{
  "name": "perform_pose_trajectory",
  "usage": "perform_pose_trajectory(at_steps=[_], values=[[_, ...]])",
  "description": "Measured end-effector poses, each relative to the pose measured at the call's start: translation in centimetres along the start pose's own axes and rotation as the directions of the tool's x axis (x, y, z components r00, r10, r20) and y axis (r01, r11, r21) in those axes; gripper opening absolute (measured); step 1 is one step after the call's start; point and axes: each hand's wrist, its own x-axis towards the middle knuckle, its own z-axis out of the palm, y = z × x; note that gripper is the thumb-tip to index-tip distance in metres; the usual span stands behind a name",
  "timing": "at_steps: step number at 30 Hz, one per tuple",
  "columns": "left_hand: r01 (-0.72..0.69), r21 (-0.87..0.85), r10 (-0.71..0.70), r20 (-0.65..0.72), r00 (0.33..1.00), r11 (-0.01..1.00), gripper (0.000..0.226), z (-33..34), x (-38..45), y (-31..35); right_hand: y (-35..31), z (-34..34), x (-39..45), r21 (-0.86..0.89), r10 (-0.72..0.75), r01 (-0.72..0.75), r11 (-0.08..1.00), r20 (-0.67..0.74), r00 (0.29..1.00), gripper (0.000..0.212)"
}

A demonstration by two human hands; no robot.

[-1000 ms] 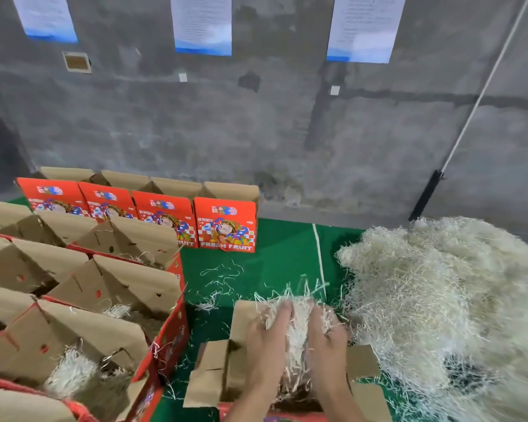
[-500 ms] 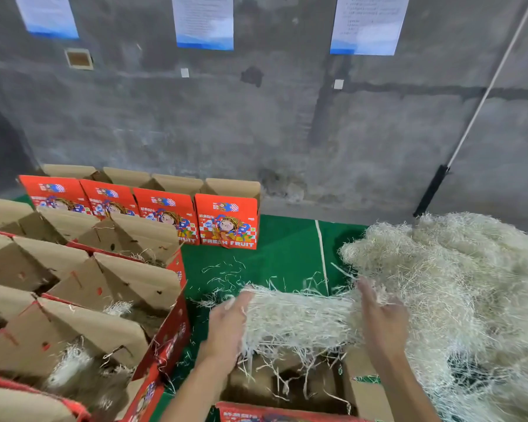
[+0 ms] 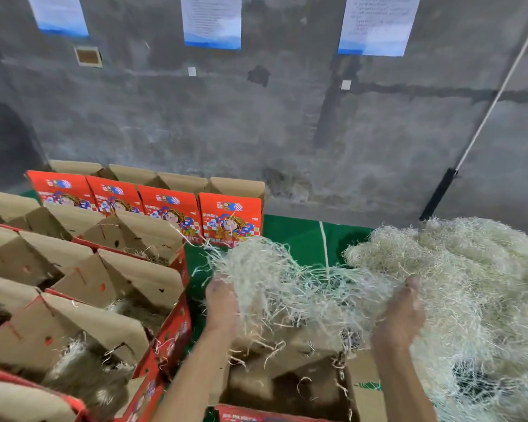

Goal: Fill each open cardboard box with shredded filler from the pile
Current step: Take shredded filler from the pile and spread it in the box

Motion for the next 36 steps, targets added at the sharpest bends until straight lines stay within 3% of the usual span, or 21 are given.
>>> perform_pose_trajectory(at_steps=[1, 3, 6, 7, 10, 11, 13, 15, 17, 18, 19, 20, 21, 23, 25, 26, 28, 30, 31, 33, 36], values=[[-0.030, 0.037, 0.026, 0.111, 0.993, 0.999, 0.048, 1.9, -1.2, -1.2, 0.6, 1.7, -2.1, -0.050, -0.001, 0.010, 0.999, 0.180, 0.984, 0.069], [-0.122, 0.127, 0.081, 0.289, 0.954, 0.984, 0.073, 5.2, -4.4, -2.7, 2.6, 3.9, -6.7, -0.227, 0.020, 0.103, 0.968, 0.484, 0.875, 0.080], [-0.140, 0.211, 0.080, 0.270, 0.960, 0.967, 0.100, 5.0, -3.8, -2.2, 3.9, 3.3, -7.4, -0.277, -0.012, 0.189, 0.942, 0.535, 0.845, 0.047], [-0.143, 0.252, 0.074, 0.267, 0.961, 0.957, 0.104, 4.4, -3.1, -1.7, 3.4, 2.8, -6.6, -0.303, 0.058, 0.138, 0.943, 0.557, 0.828, 0.043], [-0.180, 0.266, 0.110, 0.259, 0.960, 0.947, 0.089, 4.3, -3.2, -2.0, 2.7, 2.0, -4.8, -0.186, 0.054, 0.090, 0.978, 0.650, 0.758, 0.042], [-0.195, 0.232, 0.134, 0.252, 0.958, 0.953, 0.075, 4.1, -3.2, -2.3, 2.4, 2.1, -4.6, -0.138, -0.030, 0.142, 0.980, 0.607, 0.794, 0.040], [-0.256, 0.193, 0.199, 0.269, 0.942, 0.947, 0.072, 3.3, -1.9, -3.3, 2.1, 1.8, -3.7, -0.063, -0.181, 0.227, 0.972, 0.415, 0.892, 0.045], [-0.251, 0.158, 0.185, 0.343, 0.921, 0.955, 0.085, 3.2, -1.8, -3.7, 2.2, 1.7, -3.5, -0.040, -0.198, 0.221, 0.974, 0.313, 0.929, 0.056], [-0.244, 0.253, 0.125, 0.409, 0.904, 0.936, 0.077, 4.4, -3.0, -4.4, 2.2, 2.3, -4.7, -0.121, -0.186, 0.232, 0.965, 0.304, 0.934, 0.036], [-0.302, 0.304, 0.161, 0.412, 0.897, 0.904, 0.061, 4.7, -3.6, -4.9, 0.8, 1.2, -6.2, -0.149, -0.089, 0.180, 0.972, 0.476, 0.875, 0.035], [-0.349, 0.302, 0.221, 0.386, 0.895, 0.887, 0.050, 4.7, -3.7, -5.6, 0.3, 1.0, -6.9, -0.348, -0.051, 0.238, 0.907, 0.470, 0.881, 0.045], [-0.416, 0.298, 0.300, 0.365, 0.881, 0.859, 0.044, 4.5, -3.8, -5.4, 0.3, 0.7, -6.7, -0.410, -0.053, 0.308, 0.859, 0.527, 0.848, 0.052], [-0.518, 0.290, 0.412, 0.356, 0.839, 0.805, 0.039, 3.8, -3.5, -5.1, 0.4, 1.4, -6.1, -0.387, -0.158, 0.381, 0.840, 0.497, 0.853, 0.058], [-0.648, 0.315, 0.540, 0.368, 0.757, 0.694, 0.008, 1.8, -2.4, -3.5, 0.7, 0.7, -3.7, -0.363, -0.138, 0.316, 0.877, 0.438, 0.888, 0.061], [-0.683, 0.257, 0.631, 0.261, 0.730, 0.684, 0.034, 0.9, -2.0, -2.4, 1.5, 0.0, -2.1, -0.371, -0.083, 0.200, 0.907, 0.308, 0.948, 0.064], [-0.622, 0.180, 0.585, 0.219, 0.781, 0.762, 0.037, 1.4, -2.8, -2.0, 1.9, 0.6, -2.8, -0.362, -0.116, 0.193, 0.912, 0.224, 0.968, 0.072], [-0.333, -0.025, 0.331, 0.203, 0.921, 0.943, 0.026, 3.8, -5.0, -2.1, 2.8, 3.0, -4.5, -0.292, -0.212, 0.262, 0.920, 0.193, 0.958, 0.058], [-0.079, -0.152, 0.108, 0.199, 0.974, 0.985, 0.013, 5.3, -6.5, -3.3, 3.2, 4.6, -5.4, -0.356, -0.201, 0.279, 0.892, 0.240, 0.950, 0.041], [-0.142, -0.069, 0.151, 0.133, 0.980, 0.987, 0.004, 4.9, -6.0, -2.9, 2.9, 4.6, -4.8, -0.389, -0.177, 0.286, 0.876, 0.292, 0.940, 0.039], [-0.231, 0.085, 0.222, 0.100, 0.970, 0.969, 0.020, 3.3, -3.7, -1.4, 1.8, 3.0, -2.8, -0.340, -0.180, 0.310, 0.888, 0.362, 0.914, 0.047], [-0.162, 0.075, 0.156, 0.079, 0.985, 0.984, 0.076, 2.9, -0.7, -0.4, 0.4, 2.1, -1.5, -0.300, -0.237, 0.312, 0.902, 0.259, 0.936, 0.053]])
